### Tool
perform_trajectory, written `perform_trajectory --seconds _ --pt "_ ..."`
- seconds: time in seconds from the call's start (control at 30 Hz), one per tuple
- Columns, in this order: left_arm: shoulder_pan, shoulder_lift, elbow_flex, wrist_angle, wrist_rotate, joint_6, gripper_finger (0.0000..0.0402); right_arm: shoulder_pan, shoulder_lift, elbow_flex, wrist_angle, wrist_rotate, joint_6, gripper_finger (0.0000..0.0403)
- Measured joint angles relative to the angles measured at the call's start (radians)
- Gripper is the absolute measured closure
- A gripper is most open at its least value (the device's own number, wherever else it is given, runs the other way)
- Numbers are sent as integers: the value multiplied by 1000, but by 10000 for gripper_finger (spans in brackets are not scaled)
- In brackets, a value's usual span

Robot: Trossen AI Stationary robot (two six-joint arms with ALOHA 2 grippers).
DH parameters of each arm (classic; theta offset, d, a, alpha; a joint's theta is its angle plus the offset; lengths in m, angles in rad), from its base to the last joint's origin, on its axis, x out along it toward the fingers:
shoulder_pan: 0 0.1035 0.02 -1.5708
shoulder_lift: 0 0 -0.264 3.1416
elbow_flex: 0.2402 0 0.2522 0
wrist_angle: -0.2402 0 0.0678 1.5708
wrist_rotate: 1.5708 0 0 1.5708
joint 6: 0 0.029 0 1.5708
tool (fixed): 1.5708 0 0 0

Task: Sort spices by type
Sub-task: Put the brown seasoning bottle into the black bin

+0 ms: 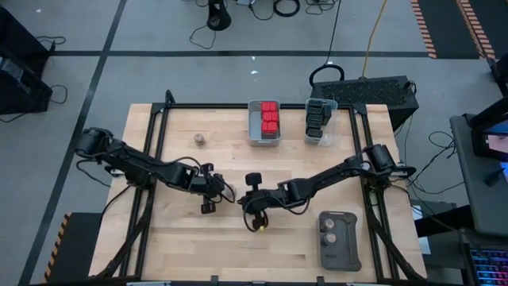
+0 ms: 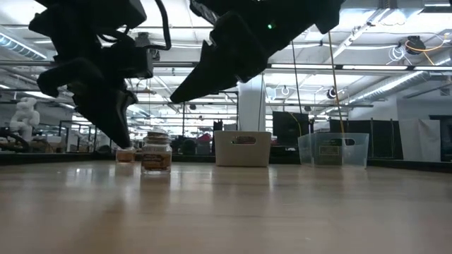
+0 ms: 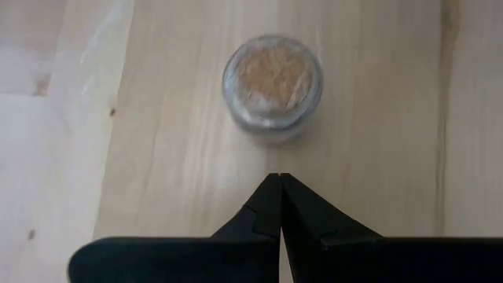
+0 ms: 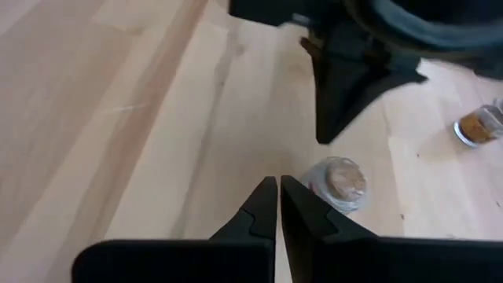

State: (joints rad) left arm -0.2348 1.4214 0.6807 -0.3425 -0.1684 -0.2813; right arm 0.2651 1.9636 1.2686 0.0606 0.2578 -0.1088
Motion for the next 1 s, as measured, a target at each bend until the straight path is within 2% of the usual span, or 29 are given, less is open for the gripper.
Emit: perform_trajectory --seconds 0.13,0.27,0.47,0.57,0.67,0.8,0.9,1.0 --pt "0 -55 0 -33 11 -1 393 -19 0 0 19 -4 23 383" --pt "-1 -134 1 -115 3 8 393 -40 0 0 50 -33 52 342" --pt "-1 -328 -59 -147 -107 34 393 -84 0 0 90 -80 137 263" --pt "-7 -441 -121 -90 -157 20 393 -104 7 2 100 -111 186 226" --pt "-22 -536 -199 38 -199 8 393 -120 15 2 90 -112 202 195" --pt "-43 -624 -298 177 -209 29 393 -134 29 19 91 -110 214 162" --pt "-56 -675 -349 204 -209 28 393 -144 54 62 88 -116 263 143" --pt "-68 -706 -381 198 -214 7 393 -159 105 141 19 -187 290 129"
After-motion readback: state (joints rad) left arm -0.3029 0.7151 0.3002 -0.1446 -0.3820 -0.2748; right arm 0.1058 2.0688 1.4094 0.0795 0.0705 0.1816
